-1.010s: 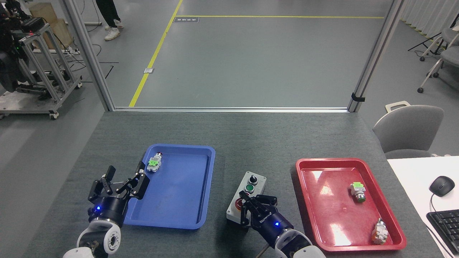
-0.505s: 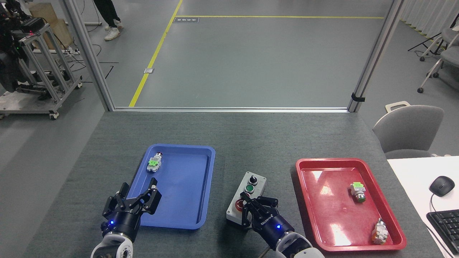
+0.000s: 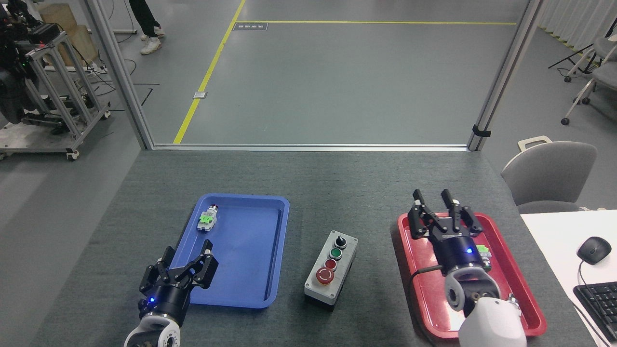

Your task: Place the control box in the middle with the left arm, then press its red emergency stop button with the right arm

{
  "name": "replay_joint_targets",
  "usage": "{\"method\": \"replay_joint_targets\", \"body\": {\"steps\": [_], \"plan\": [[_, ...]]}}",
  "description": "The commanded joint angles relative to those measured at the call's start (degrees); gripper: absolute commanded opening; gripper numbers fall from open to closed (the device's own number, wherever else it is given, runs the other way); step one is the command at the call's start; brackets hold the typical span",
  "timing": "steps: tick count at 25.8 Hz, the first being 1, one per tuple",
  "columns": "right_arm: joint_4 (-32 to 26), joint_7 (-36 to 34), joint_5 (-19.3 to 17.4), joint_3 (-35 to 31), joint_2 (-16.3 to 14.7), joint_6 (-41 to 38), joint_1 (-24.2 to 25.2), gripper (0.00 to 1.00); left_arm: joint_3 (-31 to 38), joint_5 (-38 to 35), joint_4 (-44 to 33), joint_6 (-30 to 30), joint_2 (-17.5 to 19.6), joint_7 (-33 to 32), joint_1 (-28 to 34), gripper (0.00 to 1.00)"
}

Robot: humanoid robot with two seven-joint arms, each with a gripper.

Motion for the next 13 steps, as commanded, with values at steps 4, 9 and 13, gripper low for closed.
{"method": "replay_joint_targets", "body": {"steps": [4, 9, 13], "plan": [[-0.61, 0.41, -0.03, -4.57, -1.41, 0.70, 5.06, 1.00, 0.02, 0.00, 0.00, -0.02, 0.04, 0.00, 0.00, 1.00], [-6.85, 0.50, 0.05, -4.57, -1.15, 1.13, 10.86, 1.00, 0.02, 0.00, 0.00, -0.02, -0.05, 0.00, 0.00, 1.00], [-10.37, 0.41, 1.11, -3.96, 1.40, 7.11, 14.56, 1.00, 0.02, 0.00, 0.00, -0.02, -0.05, 0.00, 0.00, 1.00]]}}
